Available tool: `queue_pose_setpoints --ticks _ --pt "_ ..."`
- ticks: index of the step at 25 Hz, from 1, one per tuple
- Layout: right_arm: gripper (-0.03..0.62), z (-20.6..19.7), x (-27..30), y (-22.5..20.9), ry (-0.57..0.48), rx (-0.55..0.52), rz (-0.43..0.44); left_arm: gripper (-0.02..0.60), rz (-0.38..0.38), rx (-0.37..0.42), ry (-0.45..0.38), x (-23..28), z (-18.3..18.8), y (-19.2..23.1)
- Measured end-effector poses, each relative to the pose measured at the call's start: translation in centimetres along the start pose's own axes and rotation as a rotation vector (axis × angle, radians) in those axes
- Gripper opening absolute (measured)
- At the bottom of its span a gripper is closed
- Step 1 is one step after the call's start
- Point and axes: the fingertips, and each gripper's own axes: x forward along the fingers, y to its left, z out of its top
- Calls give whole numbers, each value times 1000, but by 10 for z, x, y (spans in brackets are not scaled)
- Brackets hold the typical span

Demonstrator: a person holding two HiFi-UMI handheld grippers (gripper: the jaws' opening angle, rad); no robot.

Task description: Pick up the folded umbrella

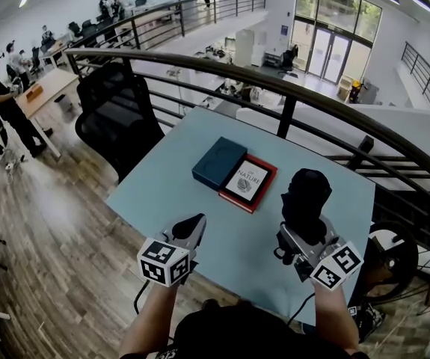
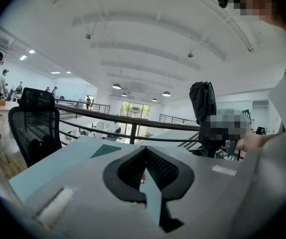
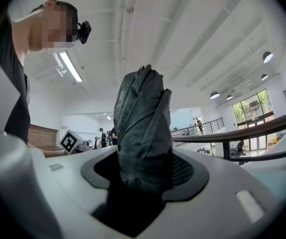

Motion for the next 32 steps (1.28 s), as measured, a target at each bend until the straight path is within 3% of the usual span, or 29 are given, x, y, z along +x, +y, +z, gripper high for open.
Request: queue_pose_setpoints --ticks 5,15,32 --pt "249 19 -1 4 -32 -20 11 8 7 7 -7 -1 4 4" --pt "247 -11 -9 13 28 -21 7 8 15 3 -8 -7 -3 0" --pt "247 -15 -30 7 24 32 -17 8 8 1 -2 -12 -8 -16"
